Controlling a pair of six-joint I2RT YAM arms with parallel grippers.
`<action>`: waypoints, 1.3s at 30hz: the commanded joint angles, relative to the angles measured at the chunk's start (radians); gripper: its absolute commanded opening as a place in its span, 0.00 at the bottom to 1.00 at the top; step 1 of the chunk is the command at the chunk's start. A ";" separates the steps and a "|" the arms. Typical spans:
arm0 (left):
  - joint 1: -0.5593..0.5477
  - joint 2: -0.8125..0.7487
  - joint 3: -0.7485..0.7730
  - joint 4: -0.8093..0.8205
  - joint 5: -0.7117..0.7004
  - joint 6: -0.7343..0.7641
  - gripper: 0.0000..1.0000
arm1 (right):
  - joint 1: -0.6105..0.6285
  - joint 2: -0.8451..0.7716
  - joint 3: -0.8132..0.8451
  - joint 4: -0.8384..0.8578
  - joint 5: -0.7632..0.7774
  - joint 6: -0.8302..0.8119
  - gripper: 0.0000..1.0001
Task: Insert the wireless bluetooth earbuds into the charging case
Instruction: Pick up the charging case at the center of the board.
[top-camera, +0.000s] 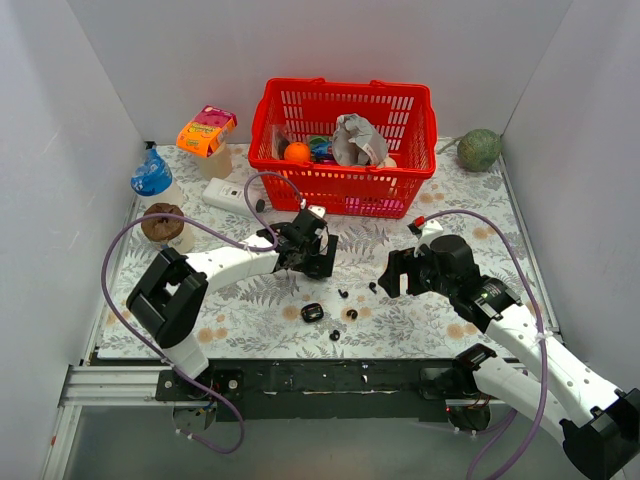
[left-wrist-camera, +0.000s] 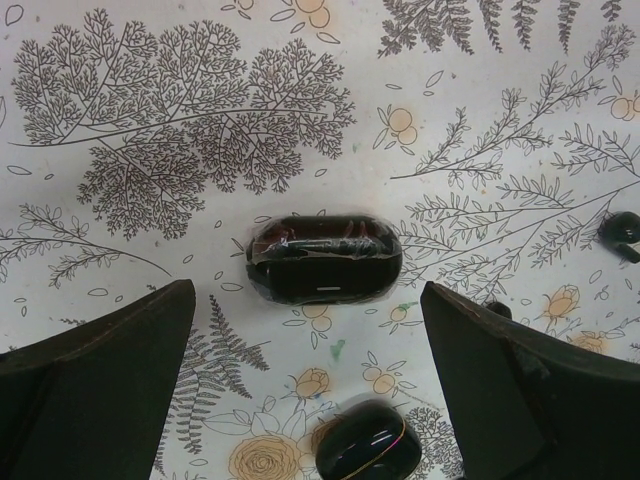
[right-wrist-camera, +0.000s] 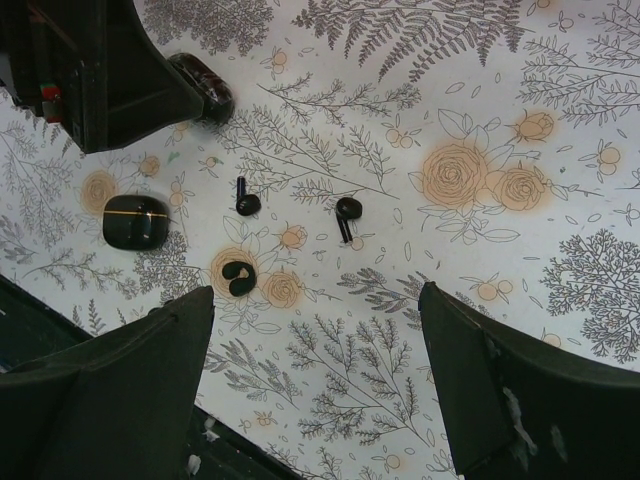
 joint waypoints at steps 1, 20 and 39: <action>-0.005 0.004 0.031 0.018 0.018 0.035 0.98 | 0.006 -0.006 0.030 0.028 -0.015 -0.005 0.91; -0.045 0.132 0.060 0.005 -0.072 -0.003 0.98 | 0.005 -0.007 0.023 0.025 -0.011 -0.008 0.91; -0.050 0.143 0.031 -0.009 -0.082 0.025 0.83 | 0.006 -0.003 0.025 0.025 -0.008 -0.013 0.91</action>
